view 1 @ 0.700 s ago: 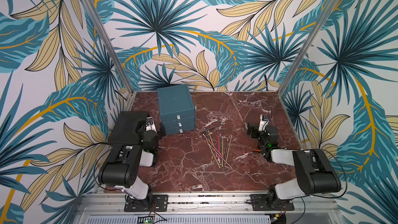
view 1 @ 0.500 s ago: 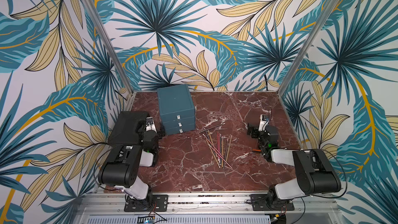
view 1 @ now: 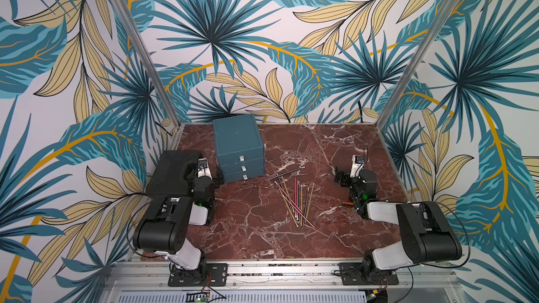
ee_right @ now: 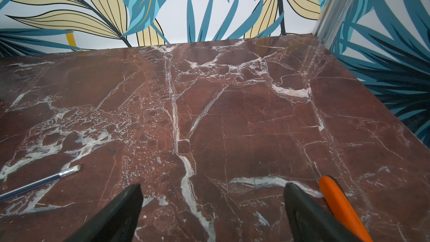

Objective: Please place the pencils in the drawer according to their color
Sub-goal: Open the drawer in the storage box.

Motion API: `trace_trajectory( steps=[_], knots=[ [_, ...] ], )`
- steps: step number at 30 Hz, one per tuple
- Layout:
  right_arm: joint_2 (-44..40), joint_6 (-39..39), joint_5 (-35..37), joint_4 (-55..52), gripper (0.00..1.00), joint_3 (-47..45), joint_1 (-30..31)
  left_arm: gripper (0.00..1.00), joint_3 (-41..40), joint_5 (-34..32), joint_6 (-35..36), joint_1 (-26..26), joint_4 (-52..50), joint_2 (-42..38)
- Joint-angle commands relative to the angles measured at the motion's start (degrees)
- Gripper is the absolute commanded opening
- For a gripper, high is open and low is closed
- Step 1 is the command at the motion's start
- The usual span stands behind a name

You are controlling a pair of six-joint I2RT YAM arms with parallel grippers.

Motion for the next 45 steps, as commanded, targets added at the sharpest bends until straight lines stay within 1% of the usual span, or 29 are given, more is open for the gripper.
trace_trajectory(
  steps=[1,6,10,14,17,23,27,29,32,35,38,40,45],
  knots=[
    [0.6,-0.5,0.5,1.5,0.99,0.7,-0.3,1.0,1.8,2.0,0.3,0.5,1.7,0.3],
    [0.4,-0.6,0.5,1.6,1.0,0.6,-0.3,1.0,2.3,3.3,-0.6,1.5,0.3,0.0],
    [0.2,-0.9,0.8,1.3,1.0,0.9,-0.3,1.0,-0.4,2.5,-0.9,1.5,4.9,-0.8],
    [-2.5,-0.2,1.9,-3.2,1.0,2.0,-0.3,1.0,-3.9,3.2,-0.7,1.5,10.1,-2.6],
    [-5.0,0.4,2.8,-6.4,1.0,2.6,-0.3,1.0,-5.6,1.0,-1.3,1.5,9.3,-6.8],
    [-10.7,4.5,7.4,-17.3,1.0,5.0,-0.2,1.0,-5.5,-1.4,-2.4,1.5,0.1,-18.2],
    [-14.4,10.5,9.5,-28.5,0.99,8.4,-0.3,1.0,-5.4,-4.4,-5.4,1.5,-6.8,-26.2],
    [-16.4,13.5,9.4,-32.5,1.0,9.2,-0.2,1.0,-4.5,-5.5,-7.7,1.5,-12.5,-30.5],
    [-20.6,17.7,7.7,-37.1,0.99,9.4,0.1,1.0,-1.6,-7.7,-12.4,1.6,-24.5,-36.6],
    [-24.7,21.8,6.0,-41.6,0.99,9.8,1.1,1.0,1.8,-8.7,-16.5,1.7,-34.5,-41.1],
    [-28.1,24.5,5.5,-45.0,0.99,10.0,3.6,1.0,5.1,-8.6,-20.1,2.2,-42.3,-43.8],
    [-29.8,26.1,6.7,-47.1,0.99,10.6,6.2,1.0,7.6,-7.0,-21.7,2.7,-46.7,-44.4],
    [-30.5,28.6,11.1,-52.3,0.99,13.4,14.3,1.0,13.2,-6.7,-28.2,2.8,-55.9,-42.4]
  ],
)
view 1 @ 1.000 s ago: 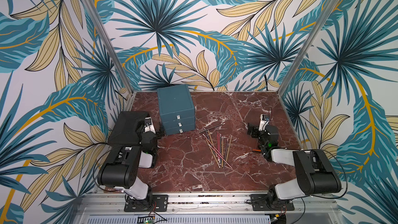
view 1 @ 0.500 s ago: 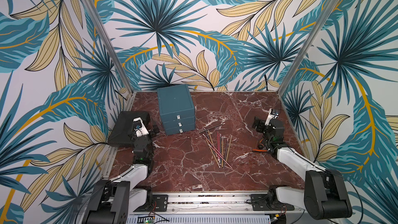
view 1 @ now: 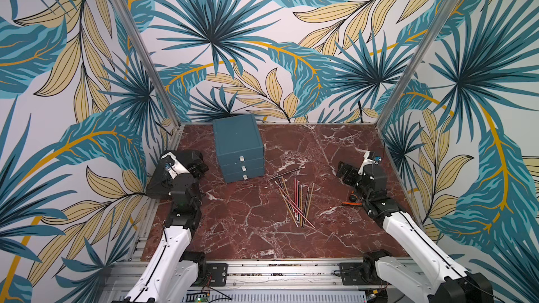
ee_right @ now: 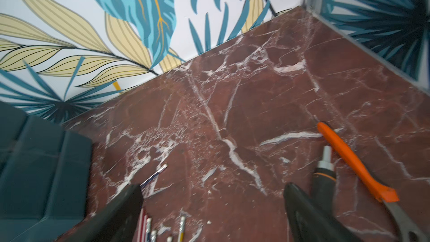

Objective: Please place the pencils in the drawer according to their color
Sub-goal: Open the drawer in the storage box.

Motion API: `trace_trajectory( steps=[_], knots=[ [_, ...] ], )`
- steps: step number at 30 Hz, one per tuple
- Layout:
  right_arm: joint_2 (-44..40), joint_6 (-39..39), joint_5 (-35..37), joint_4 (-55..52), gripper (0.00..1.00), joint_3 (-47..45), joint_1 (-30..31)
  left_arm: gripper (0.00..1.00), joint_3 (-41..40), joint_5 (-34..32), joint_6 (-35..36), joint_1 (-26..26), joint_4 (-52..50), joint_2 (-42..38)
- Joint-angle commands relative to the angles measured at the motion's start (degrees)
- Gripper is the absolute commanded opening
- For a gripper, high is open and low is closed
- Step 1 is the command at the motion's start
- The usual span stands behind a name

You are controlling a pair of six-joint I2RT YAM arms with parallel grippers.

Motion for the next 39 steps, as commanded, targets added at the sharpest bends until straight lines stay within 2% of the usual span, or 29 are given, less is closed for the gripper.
trace_trajectory(
  steps=[1,10,17,26,34,39],
  knots=[
    [0.0,4.2,3.3,-6.0,0.99,2.3,4.1,1.0,3.5,1.3,-5.7,0.8,-10.1,1.6],
    [6.3,9.5,4.9,-4.8,0.99,5.0,15.1,1.0,12.9,6.1,-8.6,0.9,-19.3,8.0],
    [15.0,10.8,3.4,-2.5,0.97,11.2,22.2,1.0,18.0,12.3,-9.1,0.9,-24.9,9.7],
    [23.6,11.5,2.0,-0.6,0.94,17.6,28.1,1.0,21.2,20.7,-11.4,1.1,-25.4,11.6],
    [26.3,12.6,4.0,-1.3,0.94,19.2,32.5,1.0,24.3,29.9,-12.1,1.3,-26.4,15.9],
    [27.7,13.3,3.7,-1.5,0.94,19.9,33.6,1.0,25.0,33.0,-12.4,1.3,-26.3,17.2]
  ],
)
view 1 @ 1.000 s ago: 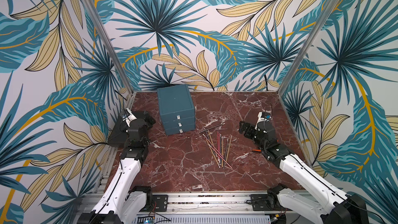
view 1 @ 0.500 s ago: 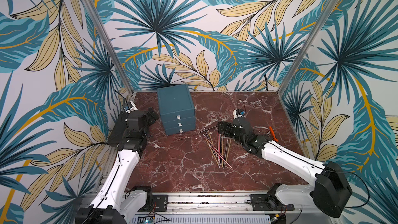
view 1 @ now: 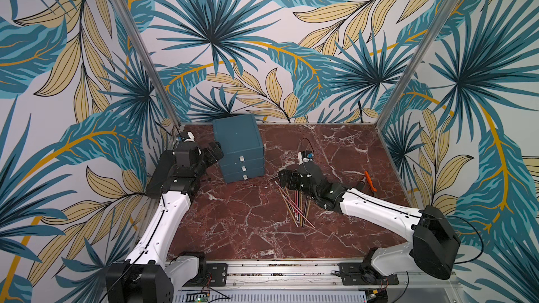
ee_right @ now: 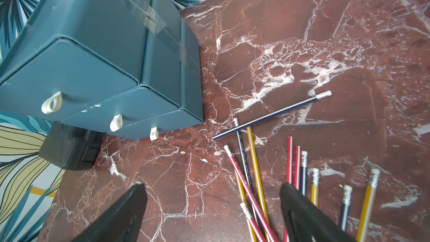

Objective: Please place the pencils in the drawer according to their color
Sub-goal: Open the drawer in the storage box.

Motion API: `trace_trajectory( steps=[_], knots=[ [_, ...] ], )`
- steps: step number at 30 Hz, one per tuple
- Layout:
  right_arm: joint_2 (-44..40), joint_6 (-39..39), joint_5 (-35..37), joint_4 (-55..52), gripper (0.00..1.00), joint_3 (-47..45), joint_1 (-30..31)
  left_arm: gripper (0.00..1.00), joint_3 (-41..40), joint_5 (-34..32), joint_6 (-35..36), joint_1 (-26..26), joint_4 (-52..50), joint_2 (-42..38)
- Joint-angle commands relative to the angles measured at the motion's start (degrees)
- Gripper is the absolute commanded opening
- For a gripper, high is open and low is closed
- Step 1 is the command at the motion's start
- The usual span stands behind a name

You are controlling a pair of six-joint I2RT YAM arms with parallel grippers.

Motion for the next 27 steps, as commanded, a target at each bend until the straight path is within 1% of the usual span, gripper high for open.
trace_trajectory(
  steps=[1,3,4,11,16,21,27],
  knots=[
    [1.3,1.2,0.7,-0.1,0.94,1.4,0.5,1.0,1.8,4.0,-0.2,0.7,-0.5,0.2],
    [2.2,1.2,0.2,0.1,0.93,2.0,0.5,1.0,1.8,4.9,-0.1,0.7,-0.6,0.3],
    [2.6,1.2,-0.2,0.1,0.93,2.4,2.2,1.0,1.8,5.2,-0.2,0.7,-0.7,0.3],
    [4.6,1.0,-2.4,1.5,0.91,3.6,2.5,1.0,2.1,9.6,-0.8,0.7,-0.1,1.5],
    [6.1,1.1,-4.9,2.9,0.88,5.2,2.5,0.93,2.0,13.5,-1.9,0.7,1.3,2.4],
    [8.6,1.9,-8.0,5.7,0.86,6.8,2.5,0.86,2.5,15.2,-2.9,0.7,2.7,3.7],
    [11.1,2.2,-10.6,7.2,0.83,9.0,2.5,0.81,3.6,20.1,-5.3,0.6,5.6,5.5]
  ],
)
